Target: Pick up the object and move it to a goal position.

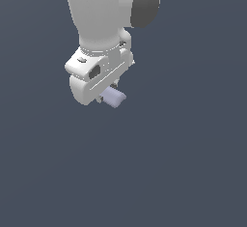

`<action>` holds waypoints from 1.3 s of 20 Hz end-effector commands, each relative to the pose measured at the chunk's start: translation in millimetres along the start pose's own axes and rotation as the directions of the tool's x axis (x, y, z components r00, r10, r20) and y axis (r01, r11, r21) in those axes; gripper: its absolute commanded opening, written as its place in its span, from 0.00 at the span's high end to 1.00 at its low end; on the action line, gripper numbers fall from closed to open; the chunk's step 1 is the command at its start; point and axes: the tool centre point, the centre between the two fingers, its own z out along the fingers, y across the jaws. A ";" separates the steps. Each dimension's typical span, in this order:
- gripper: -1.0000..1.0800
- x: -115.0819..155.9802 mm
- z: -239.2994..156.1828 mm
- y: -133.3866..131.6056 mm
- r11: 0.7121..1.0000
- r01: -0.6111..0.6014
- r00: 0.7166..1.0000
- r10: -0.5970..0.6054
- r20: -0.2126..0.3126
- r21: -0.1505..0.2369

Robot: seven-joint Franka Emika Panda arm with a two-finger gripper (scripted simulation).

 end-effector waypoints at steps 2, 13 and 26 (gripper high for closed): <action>1.00 -5.5 -34.7 9.9 1.000 0.000 1.000 0.000 0.000 0.001; 1.00 -15.3 -105.8 33.3 1.000 -0.002 1.000 0.002 0.002 0.000; 1.00 -17.5 -127.3 41.6 1.000 -0.002 1.000 0.002 0.002 0.000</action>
